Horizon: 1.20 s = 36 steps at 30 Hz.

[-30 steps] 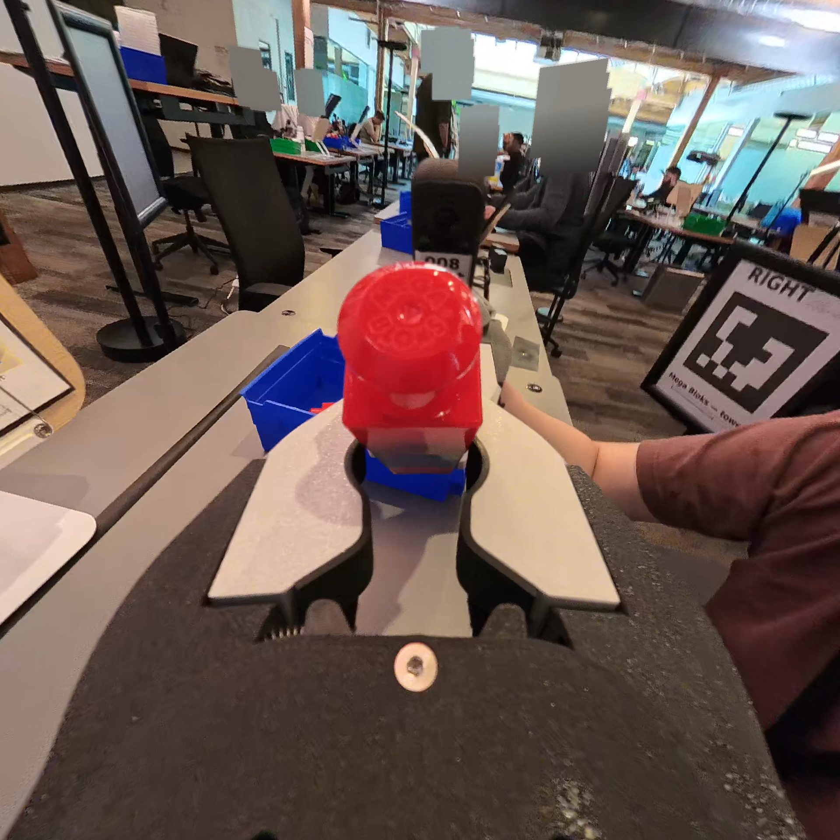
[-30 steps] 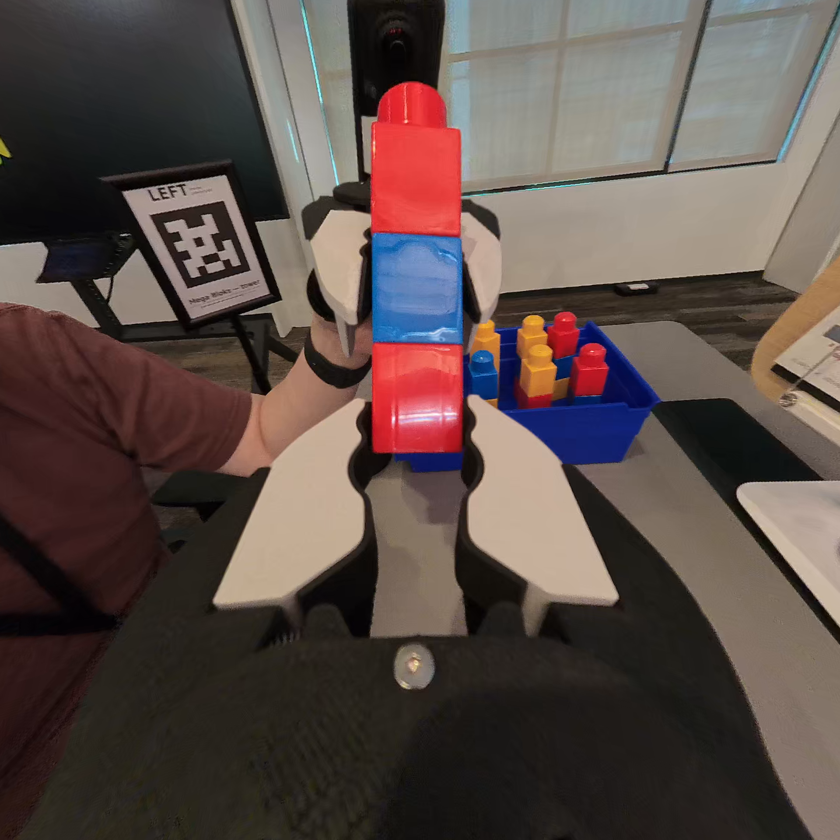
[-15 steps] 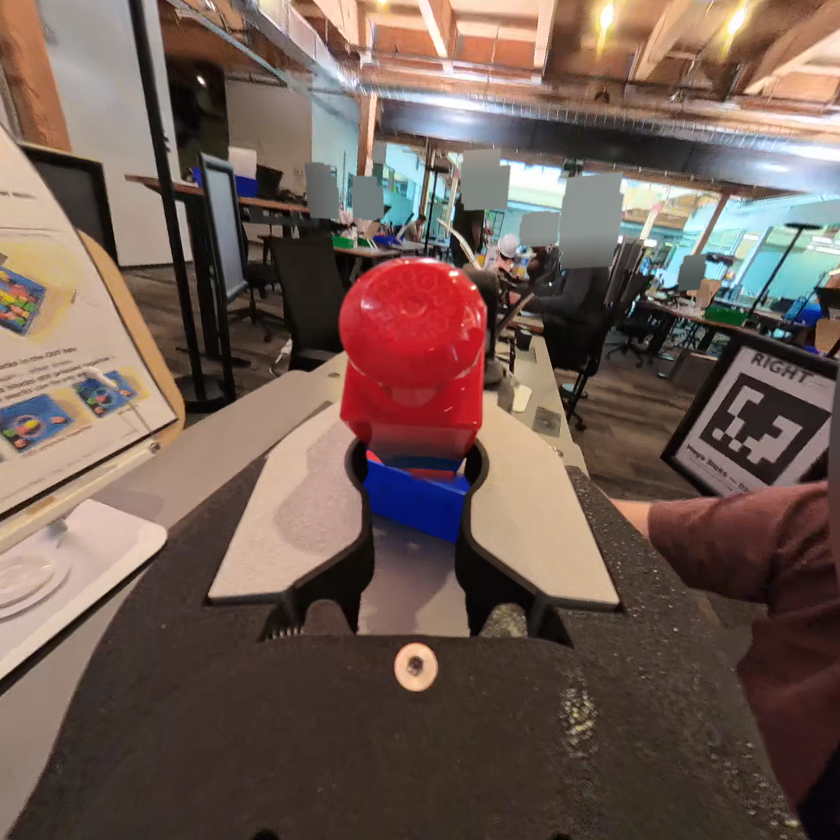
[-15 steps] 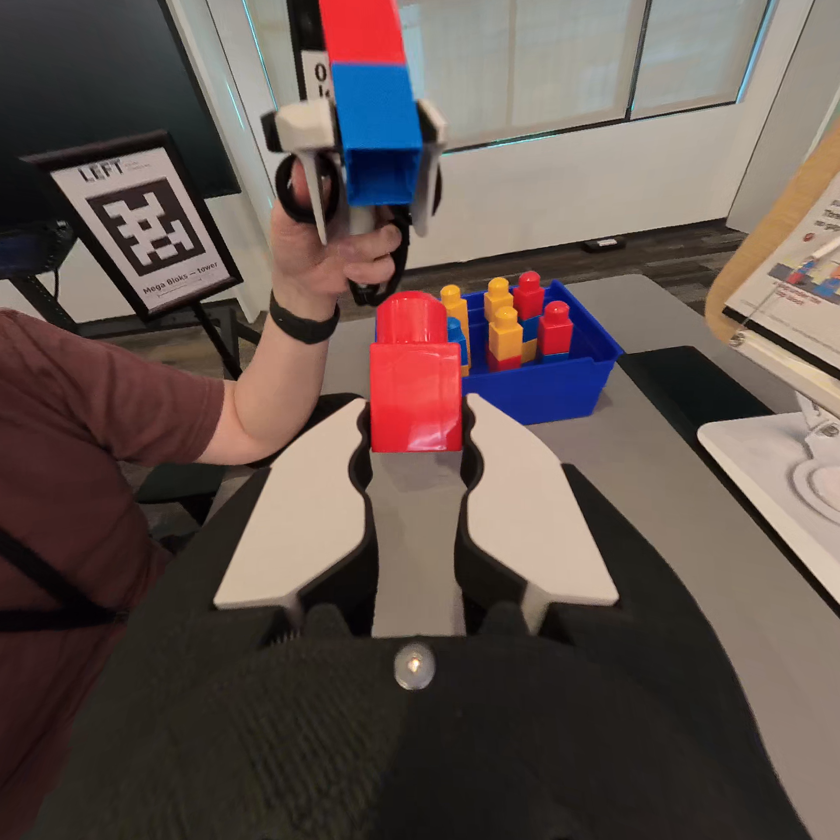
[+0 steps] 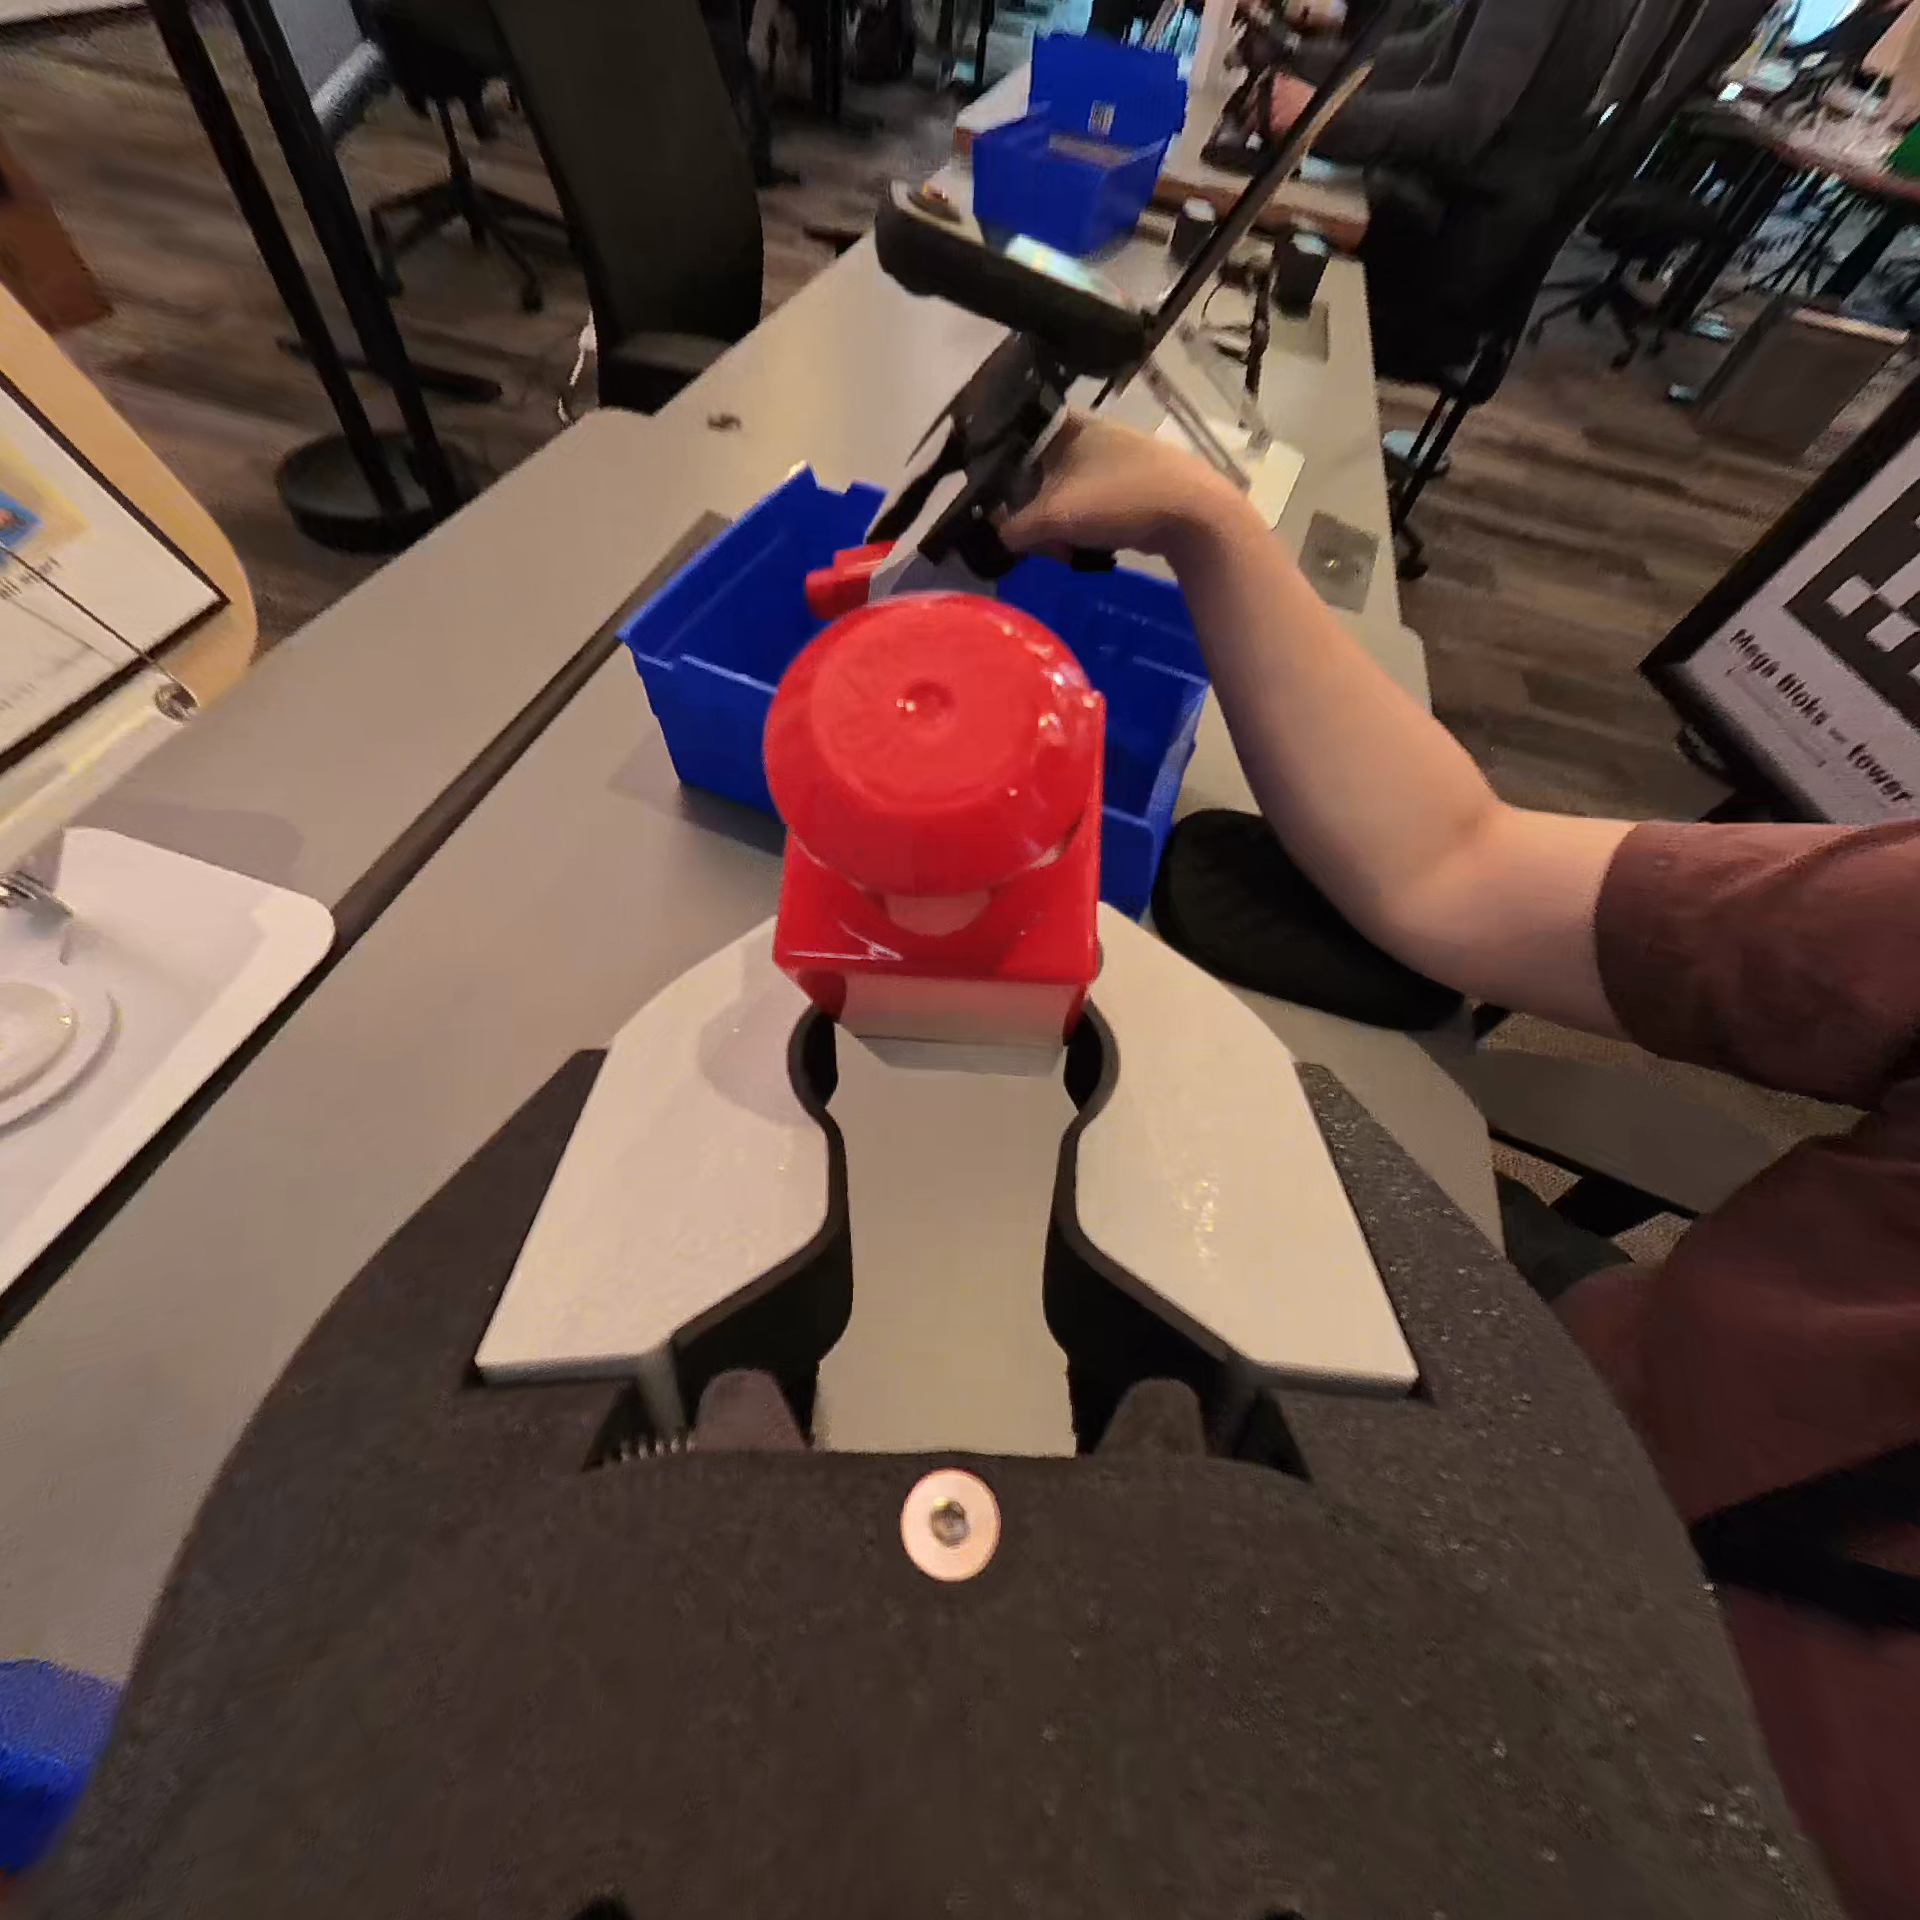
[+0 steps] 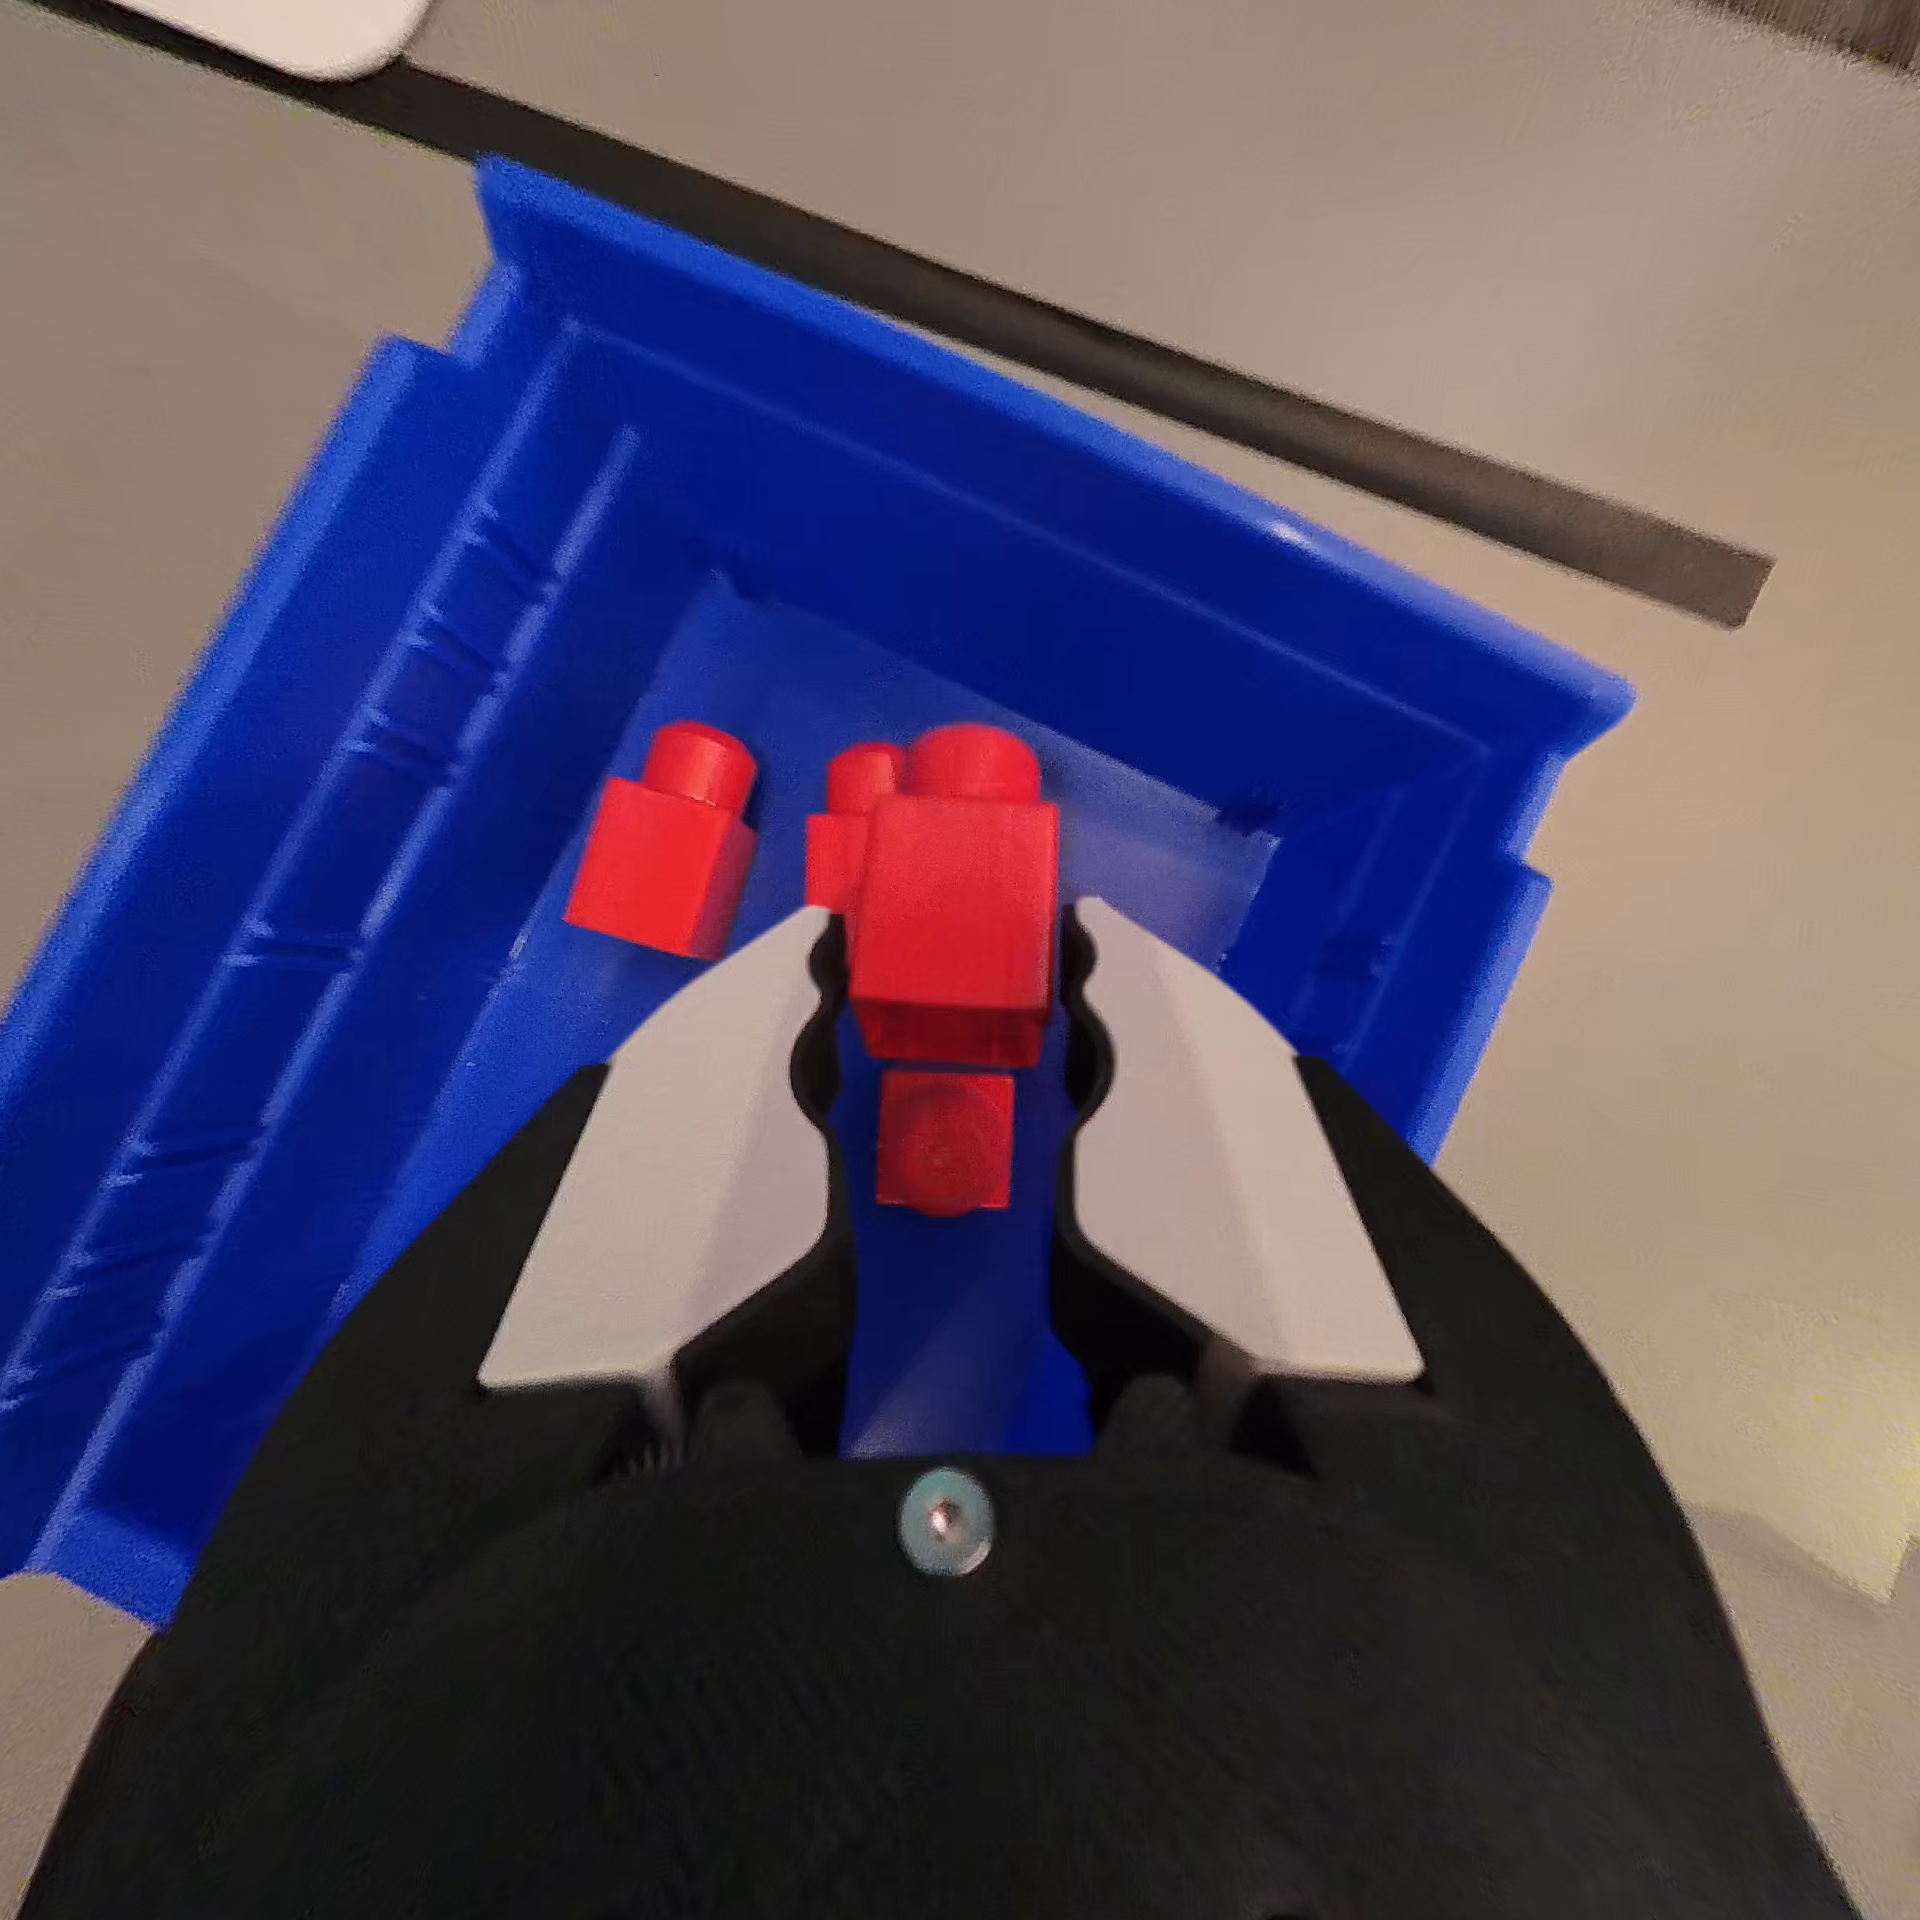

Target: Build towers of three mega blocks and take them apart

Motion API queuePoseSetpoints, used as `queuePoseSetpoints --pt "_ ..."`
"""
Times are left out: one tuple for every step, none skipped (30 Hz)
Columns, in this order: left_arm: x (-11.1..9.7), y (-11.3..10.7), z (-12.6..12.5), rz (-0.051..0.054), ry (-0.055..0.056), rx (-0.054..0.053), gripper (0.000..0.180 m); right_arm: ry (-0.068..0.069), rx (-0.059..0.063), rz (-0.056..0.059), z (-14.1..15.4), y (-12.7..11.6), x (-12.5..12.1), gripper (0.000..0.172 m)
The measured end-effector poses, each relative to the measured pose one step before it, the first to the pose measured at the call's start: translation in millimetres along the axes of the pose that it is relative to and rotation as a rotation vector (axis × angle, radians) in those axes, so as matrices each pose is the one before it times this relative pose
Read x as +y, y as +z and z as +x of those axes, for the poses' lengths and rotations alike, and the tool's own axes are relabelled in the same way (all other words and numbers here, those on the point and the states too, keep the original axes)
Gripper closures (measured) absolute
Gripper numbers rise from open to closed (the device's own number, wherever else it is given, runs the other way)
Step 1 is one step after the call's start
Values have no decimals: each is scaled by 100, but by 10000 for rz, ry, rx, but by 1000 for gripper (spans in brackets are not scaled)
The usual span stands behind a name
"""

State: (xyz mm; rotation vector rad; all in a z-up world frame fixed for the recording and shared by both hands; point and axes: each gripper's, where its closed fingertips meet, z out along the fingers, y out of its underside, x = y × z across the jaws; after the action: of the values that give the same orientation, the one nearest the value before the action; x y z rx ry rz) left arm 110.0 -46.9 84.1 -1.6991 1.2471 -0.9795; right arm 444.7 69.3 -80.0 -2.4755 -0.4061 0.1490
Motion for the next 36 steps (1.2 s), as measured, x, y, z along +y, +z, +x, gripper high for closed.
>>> queuePoseSetpoints --pt "455 742 -53 -265 -30 -18 139 -4 94 -198 324 365 389 119" --pt "494 781 41 -297 -60 58 139 -76 73 -87 115 -26 112 114" --pt "551 828 129 -343 -70 121 139 -157 42 199 -173 -476 -485 111" --pt "506 857 167 -329 -33 150 139 -293 -67 601 -657 -885 -1293 108" --pt "425 825 205 -271 -2 173 139 -465 -309 967 -1422 -1206 -2087 104" --pt "401 747 251 -283 12 209 139 -515 -642 1210 -2296 -1324 -2692 105" --pt "276 620 156 -198 -15 144 139 -433 -1089 1274 -3232 -1136 -3025 106" --pt "195 484 63 -130 -35 86 139 -299 -1502 1269 -3987 -653 -3120 107" --pt "209 362 58 -133 -43 86 139 -197 -1686 1159 -4306 30 -2885 108" --pt "210 266 79 -124 -28 86 139 -172 -1649 895 -4107 773 -2250 108" --pt "161 171 31 -88 -21 47 139 -85 -1319 541 -3271 1385 -1397 108" --pt "156 120 35 -89 -43 46 139 -84 -1020 69 -2461 1660 -389 108" --pt "150 86 86 -89 -42 61 139 -159 -670 -179 -1617 1684 217 108" --pt "128 63 137 -77 -34 80 140 -91 -190 -339 -640 1560 614 107" --pt "97 65 165 -74 -19 81 140 -57 61 -468 -73 1345 829 104" --pt "20 54 153 -33 33 46 140 -49 86 -353 80 1135 721 103" --pt "4 54 129 -25 45 26 139 58 -114 -329 -110 904 718 103" --pt "-66 20 155 14 26 37 139 129 -379 -255 -404 688 572 106" --pt "-88 32 186 36 11 77 140 147 -500 -116 -529 455 355 119" --pt "-16 39 164 0 43 85 139 97 -432 -46 -398 187 111 133" --pt "-234 -39 -161 158 77 -120 139 95 -63 187 16 -50 -283 134" --pt "-492 -113 -178 335 93 -89 139 71 21 263 85 -173 -413 134" --pt "-584 -131 -9 390 7 64 139 38 23 341 62 -252 -516 135" --pt "-533 -105 37 371 -76 142 139 93 14 385 79 -262 -564 135" --pt "-430 -16 106 312 -124 201 140 116 -30 274 65 -221 -387 135" --pt "-346 54 59 258 -82 161 140 89 -44 169 52 -164 -206 135" --pt "-167 112 -144 146 9 -4 140 63 36 63 163 -128 -64 135" --pt "0 172 -172 25 35 -34 140 -2 65 52 141 -51 -59 135" --pt "189 261 -13 -115 -9 49 141 19 25 29 29 62 -35 135" --pt "111 247 -10 -45 -121 56 141 80 59 45 72 102 -88 135" --pt "6 145 168 21 -215 204 141 112 -6 82 -7 93 -110 135" --pt "47 81 158 2 -187 216 141 140 -38 -10 36 15 16 135" --pt "62 -32 -119 -29 -128 31 141 109 38 -6 176 5 78 135" --pt "29 -59 -201 14 -64 -36 141 107 22 19 226 -21 61 135" --pt "100 -43 -80 -45 -163 65 141 147 -21 72 156 82 41 135" --pt "51 -57 -57 12 -141 91 141 139 -25 57 138 97 28 135"
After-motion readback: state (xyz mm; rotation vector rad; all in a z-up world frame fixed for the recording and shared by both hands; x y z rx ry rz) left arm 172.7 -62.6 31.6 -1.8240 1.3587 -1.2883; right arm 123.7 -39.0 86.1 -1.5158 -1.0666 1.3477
